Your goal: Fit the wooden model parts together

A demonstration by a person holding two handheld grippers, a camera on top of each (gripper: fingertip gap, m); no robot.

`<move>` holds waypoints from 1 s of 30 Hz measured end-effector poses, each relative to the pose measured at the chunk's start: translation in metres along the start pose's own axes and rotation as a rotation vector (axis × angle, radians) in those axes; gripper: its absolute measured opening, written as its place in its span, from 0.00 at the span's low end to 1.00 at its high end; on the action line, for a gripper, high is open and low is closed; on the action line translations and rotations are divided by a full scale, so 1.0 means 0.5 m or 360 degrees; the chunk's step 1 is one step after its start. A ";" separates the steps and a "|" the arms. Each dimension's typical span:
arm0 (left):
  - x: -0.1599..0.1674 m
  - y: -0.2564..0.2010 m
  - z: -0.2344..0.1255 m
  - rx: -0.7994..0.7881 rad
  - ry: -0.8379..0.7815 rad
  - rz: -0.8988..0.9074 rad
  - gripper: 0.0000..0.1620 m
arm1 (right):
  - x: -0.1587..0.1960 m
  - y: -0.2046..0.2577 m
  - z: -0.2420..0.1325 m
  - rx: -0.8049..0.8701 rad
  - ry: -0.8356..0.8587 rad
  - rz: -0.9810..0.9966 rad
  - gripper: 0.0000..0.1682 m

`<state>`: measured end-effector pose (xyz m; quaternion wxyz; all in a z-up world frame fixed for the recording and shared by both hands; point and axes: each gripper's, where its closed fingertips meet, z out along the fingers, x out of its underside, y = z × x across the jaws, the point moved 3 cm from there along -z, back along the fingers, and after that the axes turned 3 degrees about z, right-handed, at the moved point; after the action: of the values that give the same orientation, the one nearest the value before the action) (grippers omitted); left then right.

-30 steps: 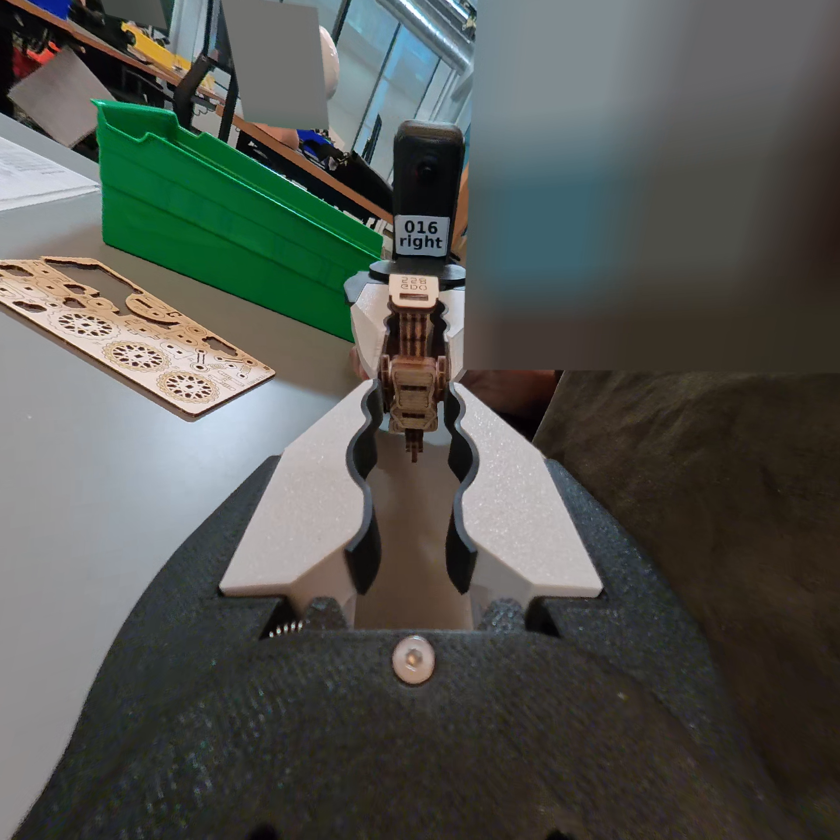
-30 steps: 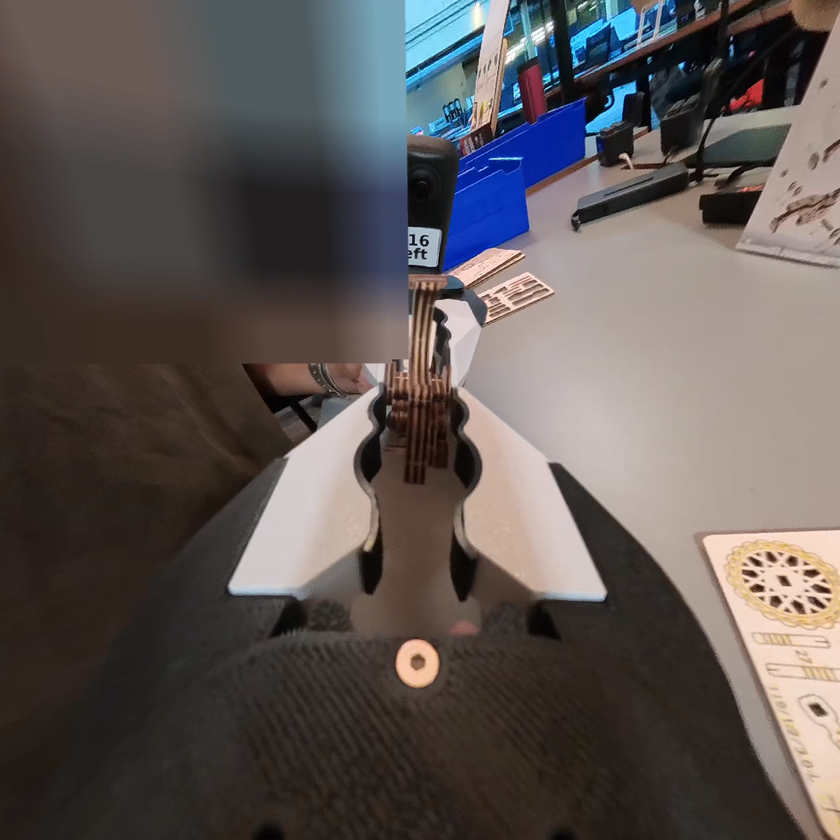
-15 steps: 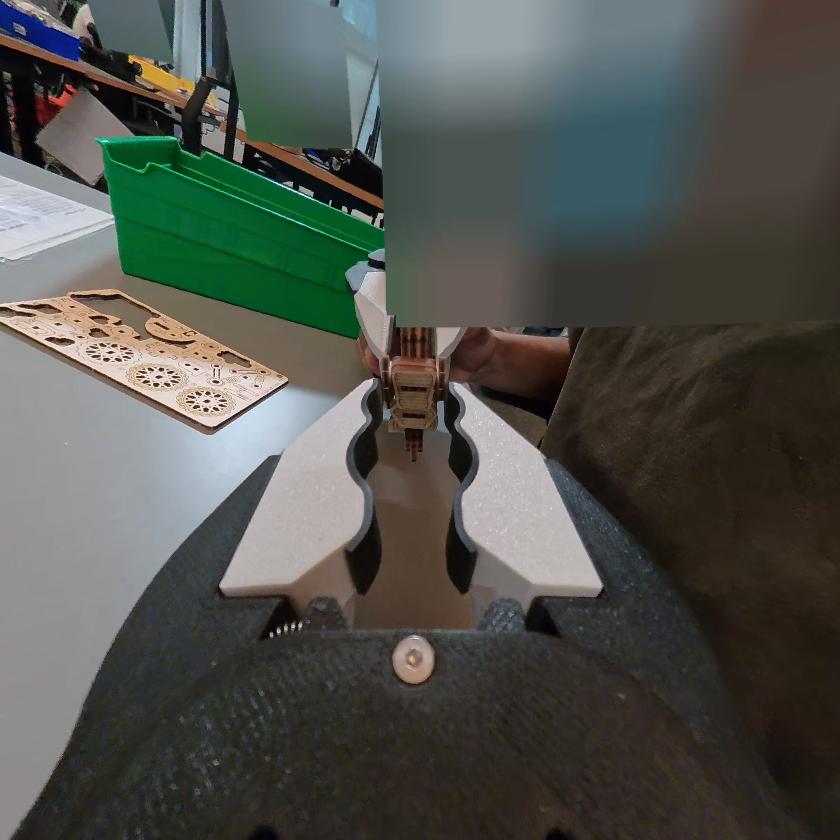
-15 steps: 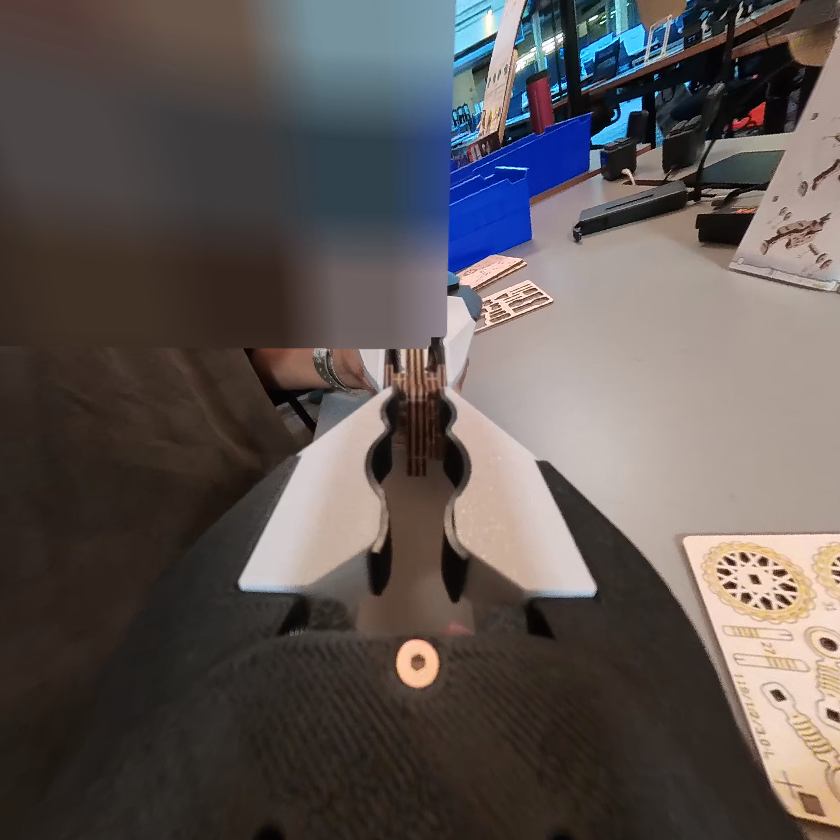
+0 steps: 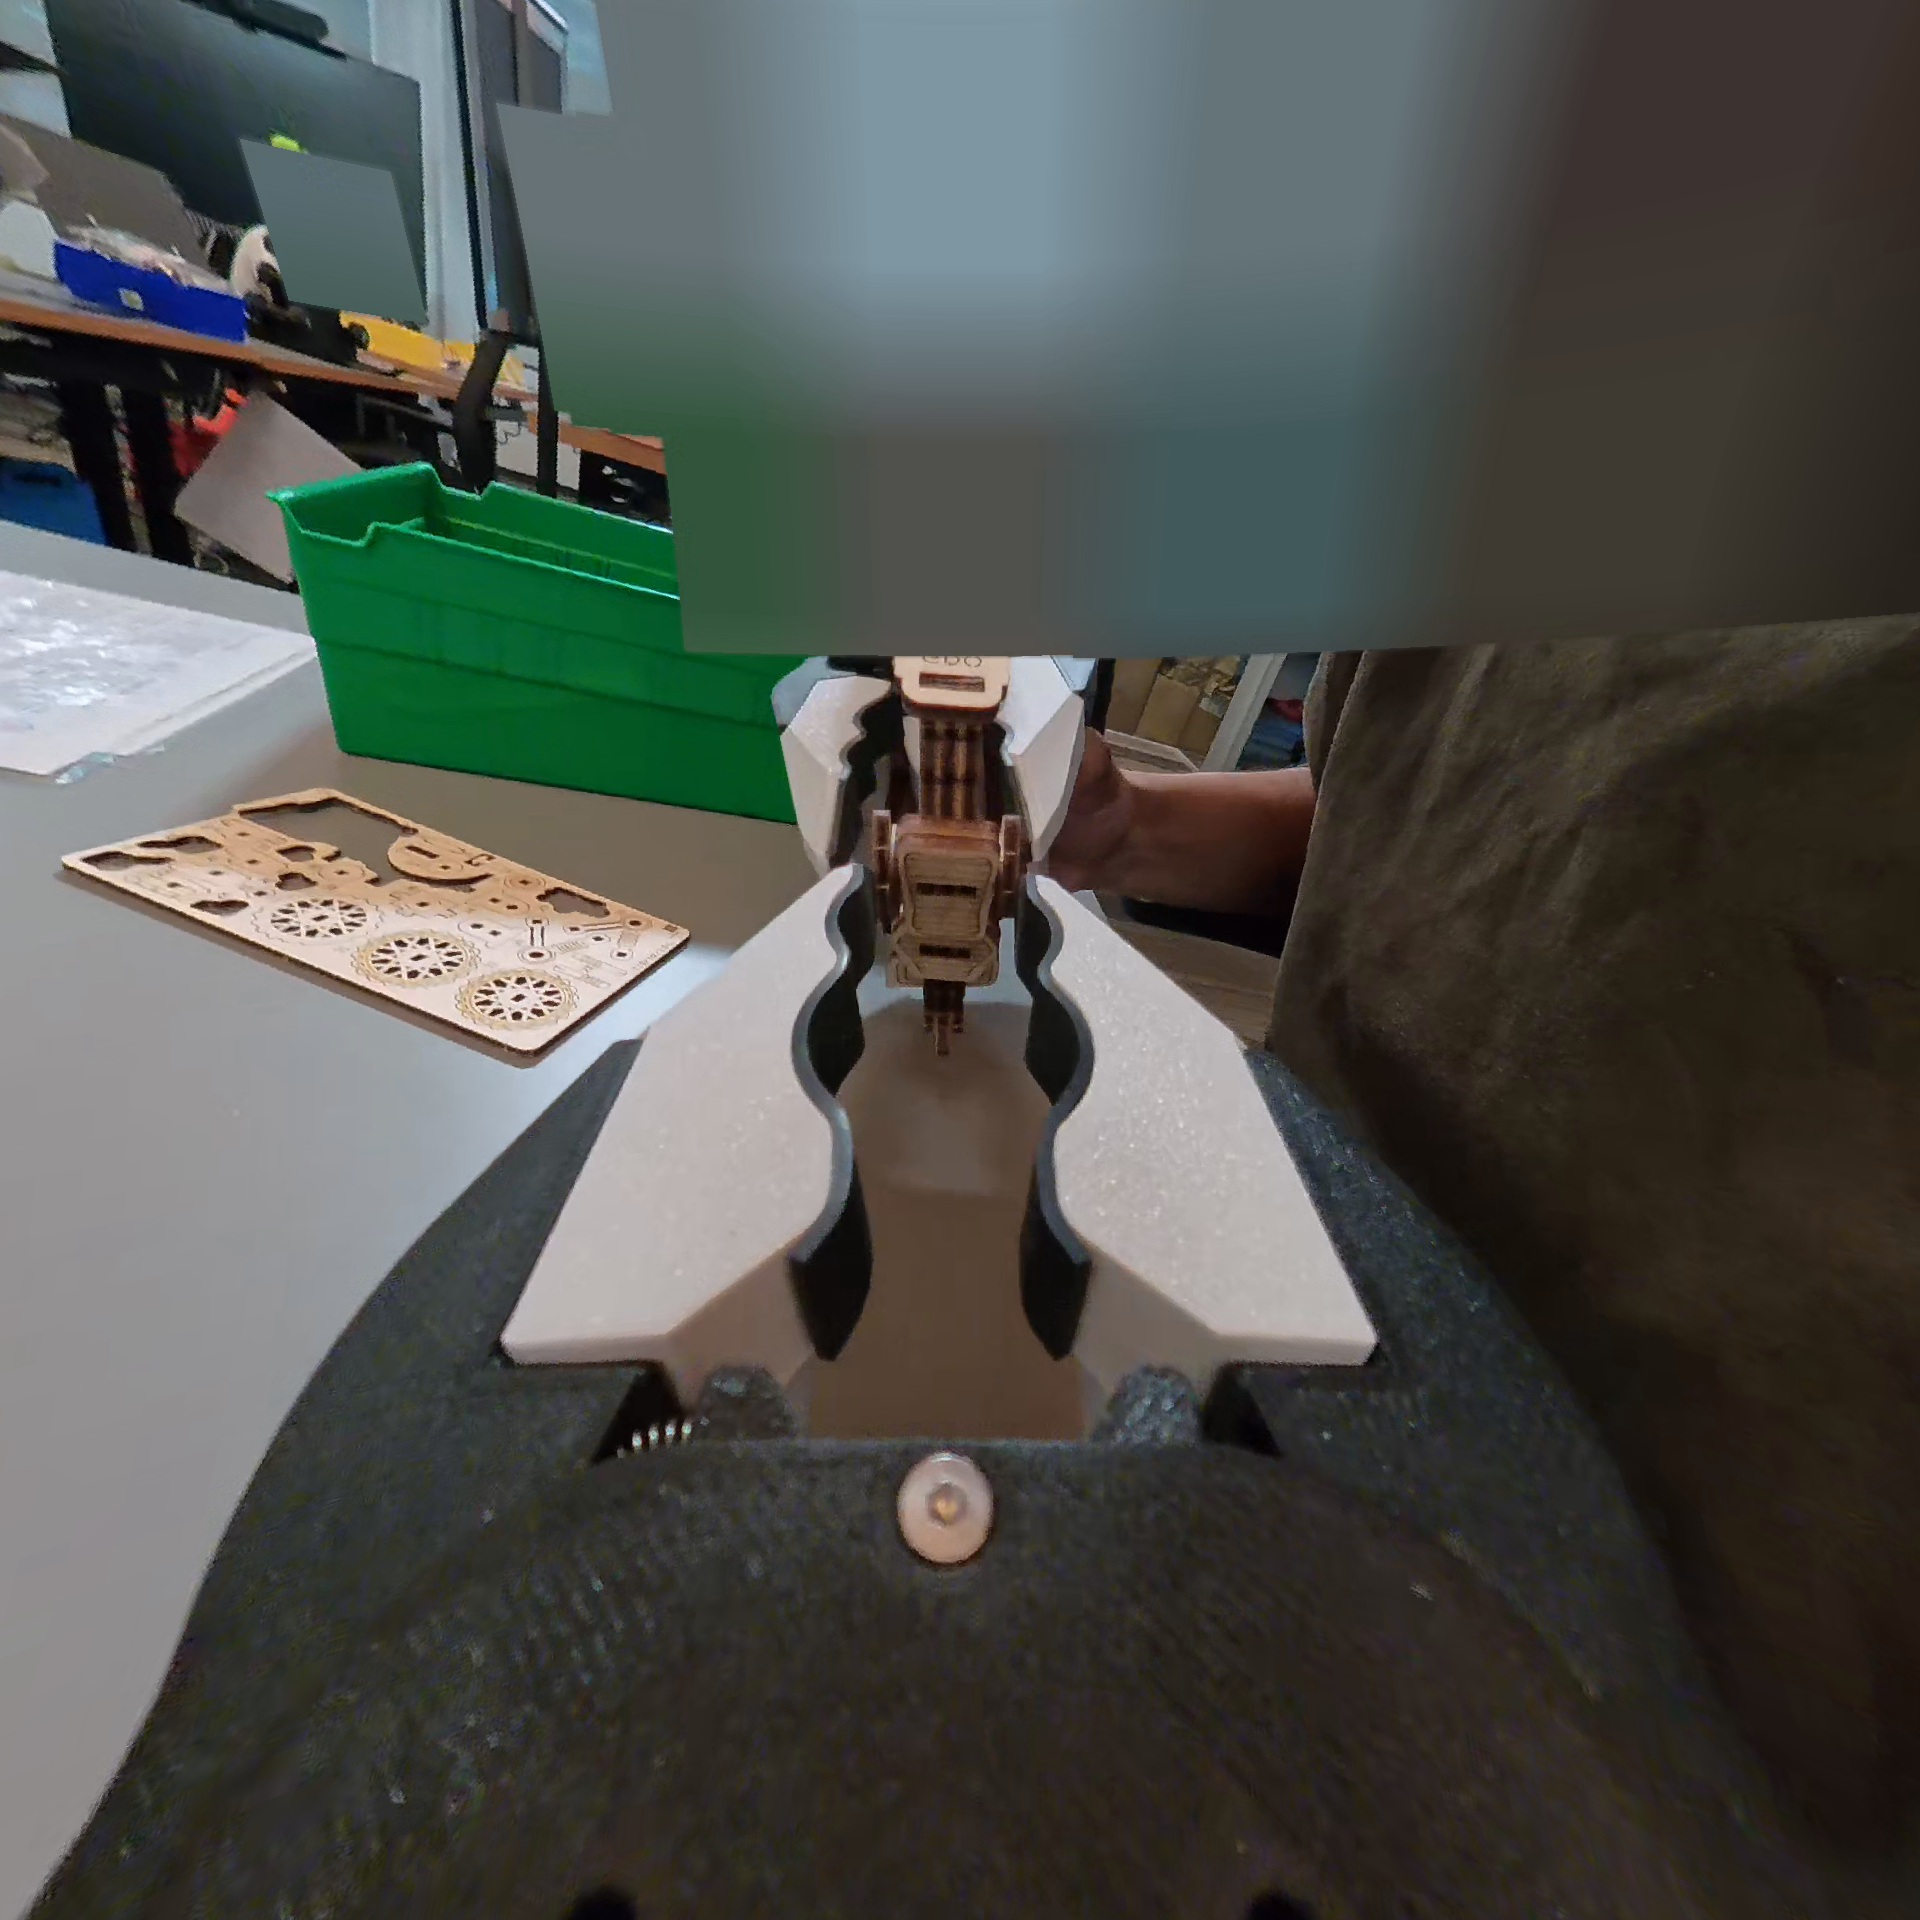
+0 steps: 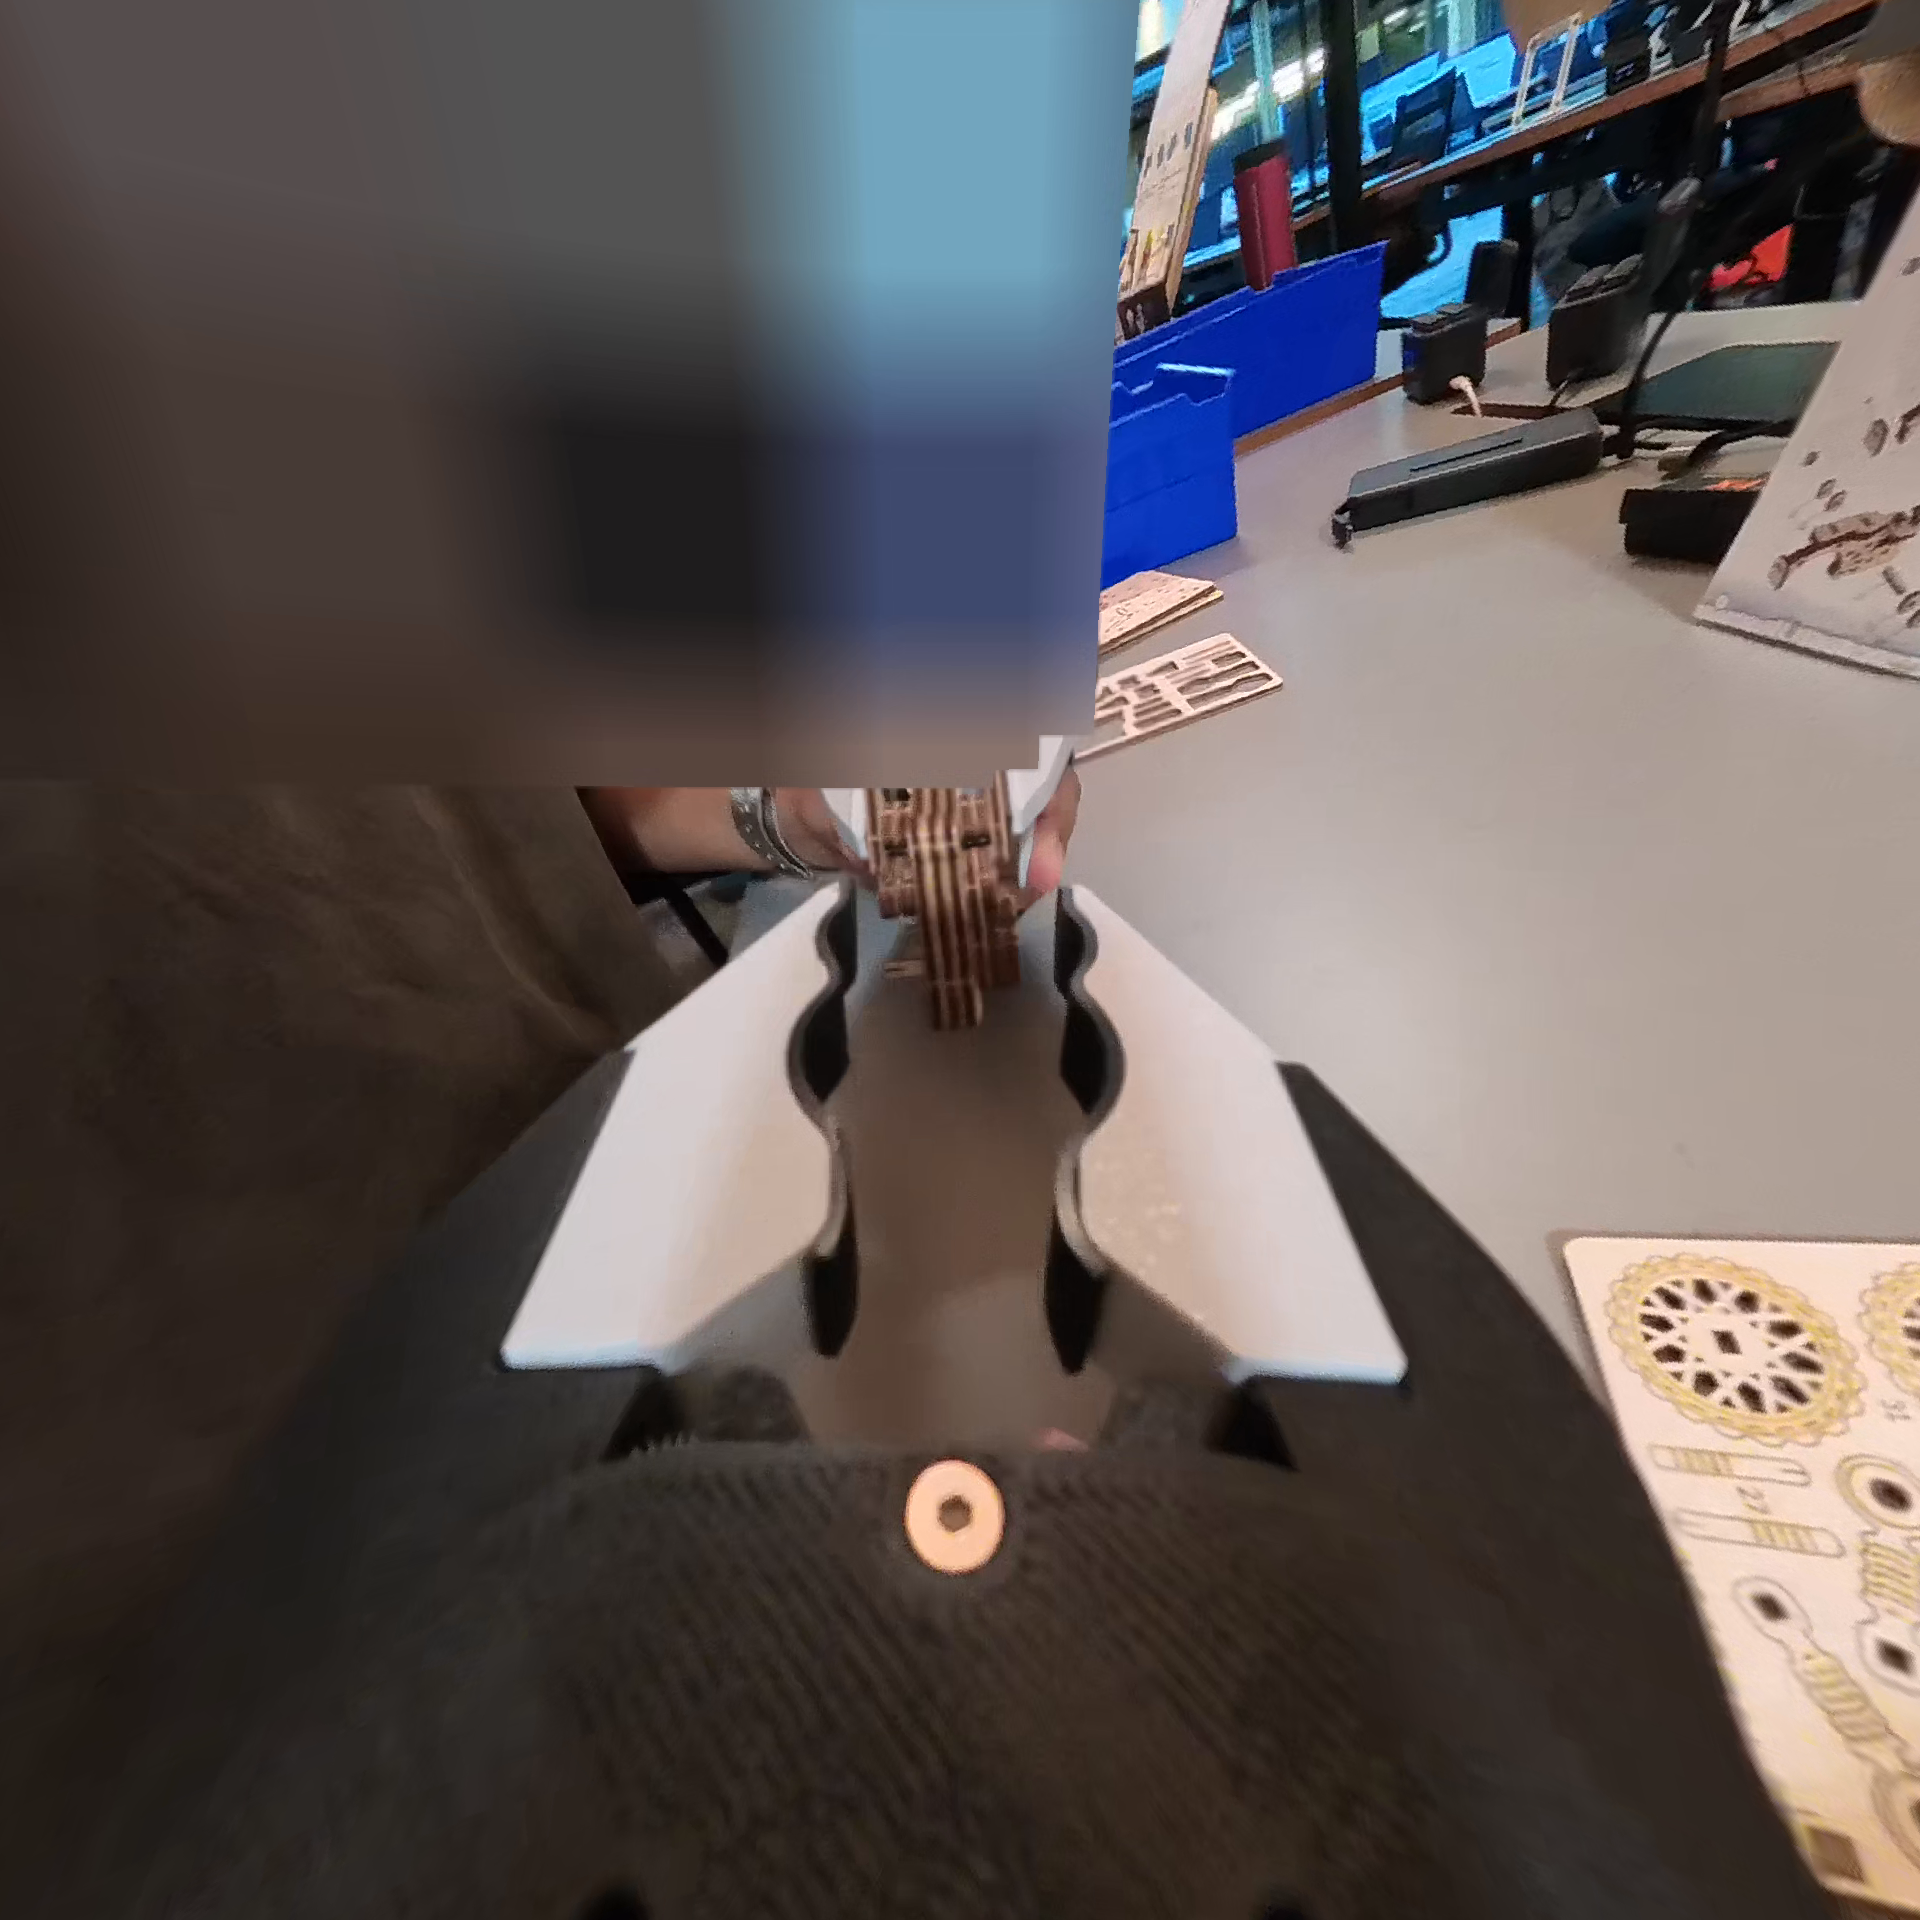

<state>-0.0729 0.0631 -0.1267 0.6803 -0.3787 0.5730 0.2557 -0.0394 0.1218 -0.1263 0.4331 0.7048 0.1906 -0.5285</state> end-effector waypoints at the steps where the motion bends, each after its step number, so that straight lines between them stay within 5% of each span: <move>1: -0.001 0.000 -0.001 -0.0001 -0.0008 0.0016 0.16 | 0.003 0.001 0.002 0.0017 0.0026 -0.0041 0.21; 30: -0.008 -0.028 -0.002 0.0104 -0.0065 0.0221 0.16 | -0.011 0.046 0.010 0.0102 0.0156 -0.0373 0.11</move>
<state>-0.0632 0.0545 -0.1195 0.6845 -0.3104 0.5919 0.2912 -0.0277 0.1059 -0.1120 0.3357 0.7161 0.2757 -0.5463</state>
